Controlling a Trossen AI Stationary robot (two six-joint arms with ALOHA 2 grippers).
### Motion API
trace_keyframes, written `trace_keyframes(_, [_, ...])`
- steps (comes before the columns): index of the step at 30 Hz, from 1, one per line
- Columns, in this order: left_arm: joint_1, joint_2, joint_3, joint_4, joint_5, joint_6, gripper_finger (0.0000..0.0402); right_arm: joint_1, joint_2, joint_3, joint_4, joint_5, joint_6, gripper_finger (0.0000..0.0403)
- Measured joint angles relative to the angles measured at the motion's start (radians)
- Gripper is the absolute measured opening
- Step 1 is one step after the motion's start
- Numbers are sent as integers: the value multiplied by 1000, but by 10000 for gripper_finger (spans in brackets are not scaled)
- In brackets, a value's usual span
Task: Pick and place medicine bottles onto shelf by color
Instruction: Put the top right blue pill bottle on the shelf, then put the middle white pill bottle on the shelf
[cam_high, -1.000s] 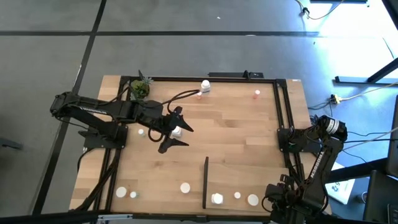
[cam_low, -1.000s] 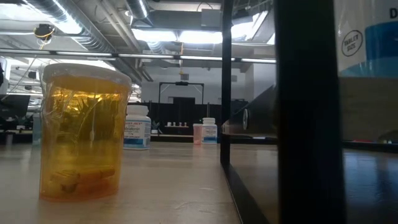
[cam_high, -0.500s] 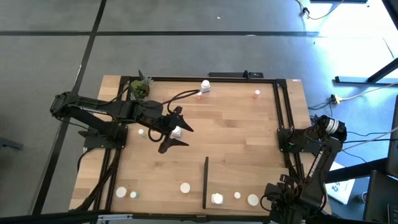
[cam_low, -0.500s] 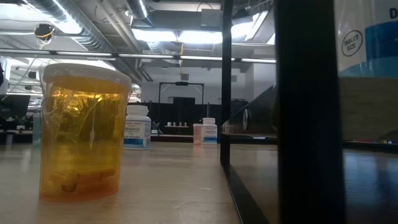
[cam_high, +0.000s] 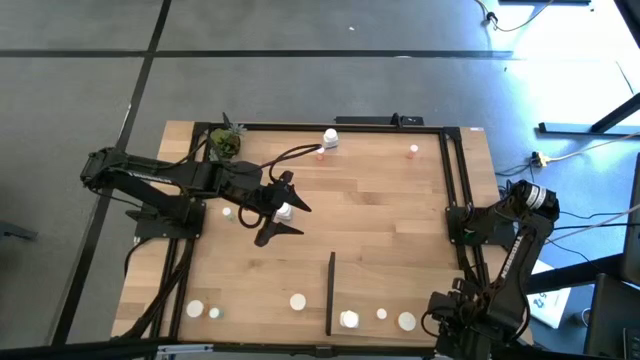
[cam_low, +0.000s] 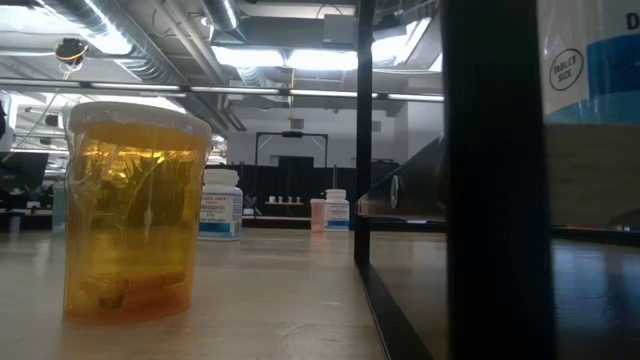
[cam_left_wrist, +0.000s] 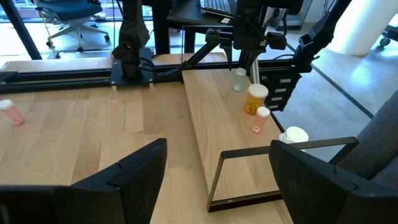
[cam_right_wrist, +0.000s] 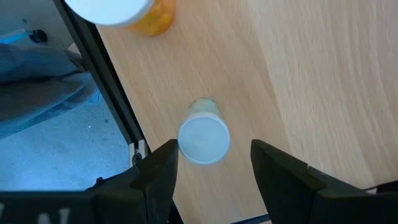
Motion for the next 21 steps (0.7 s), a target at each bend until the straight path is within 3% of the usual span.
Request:
trace_keyframes(12, [0,0,0,0,0,0,277,0,0,0,39,-19,17,204])
trace_keyframes(17, [0,0,0,0,0,0,277,0,0,1,43,-94,16,204])
trace_keyframes(21, [0,0,0,0,0,0,277,0,1,42,0,-90,15,205])
